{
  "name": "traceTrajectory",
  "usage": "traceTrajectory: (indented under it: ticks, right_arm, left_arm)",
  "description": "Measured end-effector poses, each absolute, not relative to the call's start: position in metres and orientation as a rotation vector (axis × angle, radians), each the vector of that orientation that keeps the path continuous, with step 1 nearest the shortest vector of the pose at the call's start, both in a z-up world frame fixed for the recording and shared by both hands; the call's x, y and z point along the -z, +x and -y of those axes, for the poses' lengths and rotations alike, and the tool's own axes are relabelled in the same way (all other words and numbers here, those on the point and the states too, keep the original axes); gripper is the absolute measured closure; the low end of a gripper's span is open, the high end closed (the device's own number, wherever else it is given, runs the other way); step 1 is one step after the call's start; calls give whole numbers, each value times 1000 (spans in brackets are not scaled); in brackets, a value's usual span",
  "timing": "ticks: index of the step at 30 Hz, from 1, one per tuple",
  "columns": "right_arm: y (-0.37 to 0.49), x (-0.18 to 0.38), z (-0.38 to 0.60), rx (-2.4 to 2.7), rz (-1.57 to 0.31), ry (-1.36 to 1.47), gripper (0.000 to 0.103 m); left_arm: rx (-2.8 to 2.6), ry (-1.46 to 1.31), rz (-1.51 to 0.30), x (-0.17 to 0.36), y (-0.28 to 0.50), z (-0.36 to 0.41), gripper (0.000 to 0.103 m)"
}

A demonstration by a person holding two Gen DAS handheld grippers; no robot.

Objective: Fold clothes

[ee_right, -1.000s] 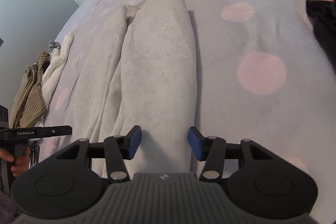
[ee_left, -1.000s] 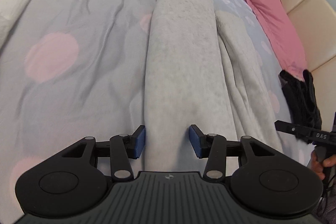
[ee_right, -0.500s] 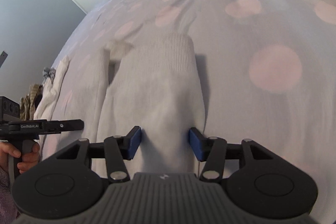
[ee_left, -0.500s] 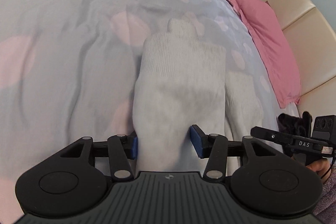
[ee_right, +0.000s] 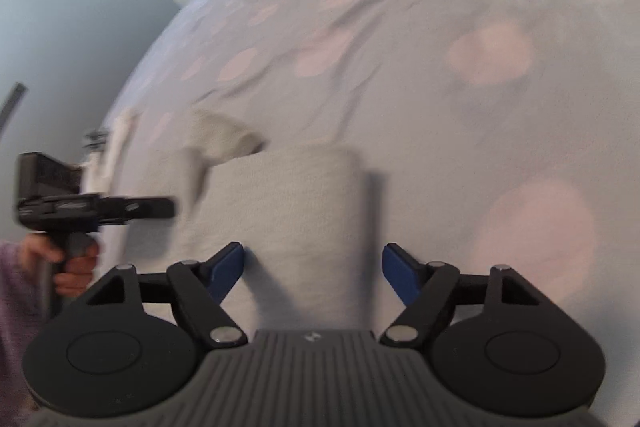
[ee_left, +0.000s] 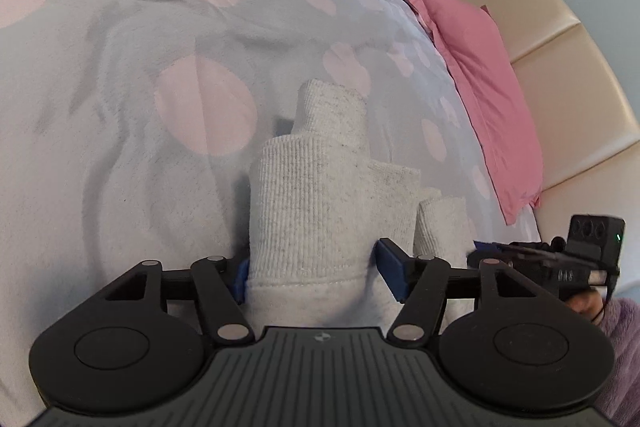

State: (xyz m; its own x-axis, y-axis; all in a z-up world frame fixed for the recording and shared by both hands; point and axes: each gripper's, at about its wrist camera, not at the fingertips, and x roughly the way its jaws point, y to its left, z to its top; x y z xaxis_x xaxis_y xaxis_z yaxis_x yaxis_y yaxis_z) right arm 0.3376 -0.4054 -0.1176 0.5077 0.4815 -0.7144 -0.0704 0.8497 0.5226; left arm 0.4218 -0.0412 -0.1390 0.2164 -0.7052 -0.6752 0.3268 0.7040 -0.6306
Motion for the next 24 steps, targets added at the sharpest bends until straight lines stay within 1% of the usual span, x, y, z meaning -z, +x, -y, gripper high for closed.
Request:
traceTrajectory:
  ticks: [2, 4, 5, 6, 7, 8, 9, 10, 11, 12, 13, 14, 17, 24]
  right_arm:
    - [346, 128, 415, -340, -996, 565, 24]
    - [354, 134, 410, -354, -970, 590, 26]
    - [359, 136, 405, -361, -967, 590, 32]
    - [364, 138, 399, -369, -970, 594, 43]
    - [369, 140, 394, -377, -977, 601, 49]
    - [373, 139, 388, -377, -985, 583, 51]
    - [376, 138, 381, -372, -994, 556, 54]
    - [379, 136, 374, -373, -998, 517, 56]
    - [379, 132, 371, -375, -999, 488, 61]
    - [379, 128, 370, -377, -1000, 466, 71]
    - [380, 124, 368, -381, -995, 446, 78]
    - [378, 117, 367, -392, -985, 426, 82]
    - [370, 93, 365, -431, -955, 365, 84]
    - [322, 16, 343, -610, -830, 195, 85]
  left_arm:
    - [738, -403, -1136, 142, 423, 43, 43]
    - [733, -399, -1129, 143, 424, 46, 43]
    - [730, -388, -1127, 142, 425, 47, 43]
    - [724, -373, -1126, 140, 426, 51, 43]
    - [716, -354, -1126, 138, 426, 54, 43]
    - [709, -334, -1125, 136, 427, 57, 45]
    - [705, -311, -1119, 133, 427, 60, 50]
    - [702, -284, -1108, 130, 426, 63, 59]
    - [701, -267, -1100, 128, 426, 65, 67]
    - [704, -263, -1097, 125, 426, 64, 72]
    - [708, -258, -1092, 122, 425, 63, 78]
    - [713, -252, -1084, 118, 423, 63, 82]
    - [749, -232, -1032, 96, 412, 58, 85]
    - [918, -106, -892, 17, 363, 46, 86]
